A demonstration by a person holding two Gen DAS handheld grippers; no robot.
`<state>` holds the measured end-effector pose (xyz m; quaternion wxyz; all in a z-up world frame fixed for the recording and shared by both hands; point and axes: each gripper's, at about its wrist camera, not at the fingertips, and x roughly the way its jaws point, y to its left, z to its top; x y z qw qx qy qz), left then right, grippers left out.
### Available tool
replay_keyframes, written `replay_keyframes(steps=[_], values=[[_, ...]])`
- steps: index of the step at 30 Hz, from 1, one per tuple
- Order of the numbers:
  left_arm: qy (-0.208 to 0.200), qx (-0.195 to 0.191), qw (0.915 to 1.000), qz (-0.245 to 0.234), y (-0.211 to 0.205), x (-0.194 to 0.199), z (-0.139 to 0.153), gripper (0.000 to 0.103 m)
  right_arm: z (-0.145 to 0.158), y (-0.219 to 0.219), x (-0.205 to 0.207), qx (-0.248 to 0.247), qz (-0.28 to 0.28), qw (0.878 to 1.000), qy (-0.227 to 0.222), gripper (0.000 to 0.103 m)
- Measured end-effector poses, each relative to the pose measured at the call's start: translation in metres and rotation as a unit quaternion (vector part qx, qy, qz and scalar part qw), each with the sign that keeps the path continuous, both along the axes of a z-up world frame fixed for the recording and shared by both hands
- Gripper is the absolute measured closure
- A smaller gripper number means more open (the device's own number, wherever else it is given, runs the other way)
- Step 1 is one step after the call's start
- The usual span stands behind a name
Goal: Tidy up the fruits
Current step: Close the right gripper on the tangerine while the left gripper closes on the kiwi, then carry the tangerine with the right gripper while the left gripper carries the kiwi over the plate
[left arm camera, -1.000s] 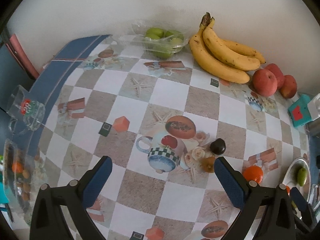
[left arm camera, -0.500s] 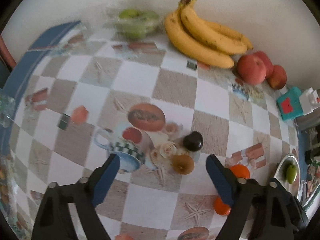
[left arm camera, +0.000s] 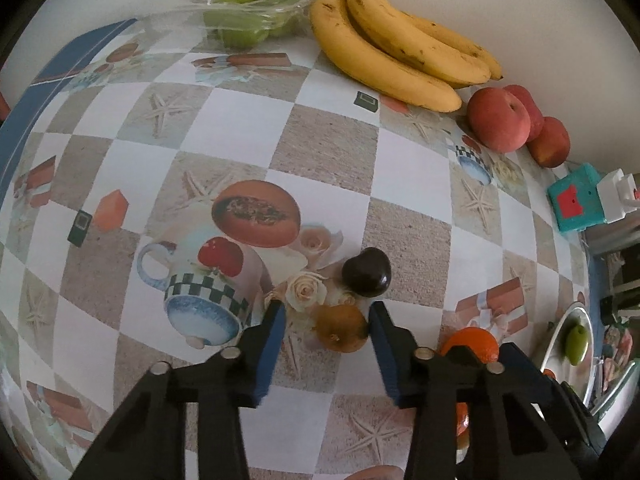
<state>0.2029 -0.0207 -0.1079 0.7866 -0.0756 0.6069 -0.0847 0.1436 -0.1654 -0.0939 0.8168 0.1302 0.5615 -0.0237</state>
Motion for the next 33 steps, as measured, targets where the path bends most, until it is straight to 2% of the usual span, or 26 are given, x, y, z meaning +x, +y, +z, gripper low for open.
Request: replay_keyframes(steps=[2,4,10,15,25,33], values=[[-0.001,-0.006,1.0000,-0.002,-0.003,0.001,0.000,0.070,0.000,0.001,0.001,-0.001,0.003,1.000,0.000,0.050],[-0.002,-0.007,1.0000,-0.006,-0.006,0.002,0.001,0.074,0.000,0.001,0.002,0.001,0.004,1.000,0.000,0.051],[-0.003,-0.003,1.0000,-0.009,-0.013,0.005,0.002,0.074,-0.001,0.000,0.001,0.011,0.005,1.000,-0.002,0.062],[-0.006,-0.008,0.9999,-0.006,-0.008,0.004,0.004,0.074,0.000,0.000,0.001,0.012,0.004,1.000,-0.003,0.063],[-0.026,-0.018,0.9995,0.003,0.003,-0.006,0.033,0.074,0.024,-0.001,-0.005,0.018,0.002,1.000,-0.025,0.063],[-0.036,-0.023,0.9990,0.011,0.016,-0.024,0.054,0.074,0.037,0.000,-0.020,0.016,-0.004,1.000,-0.022,0.063]])
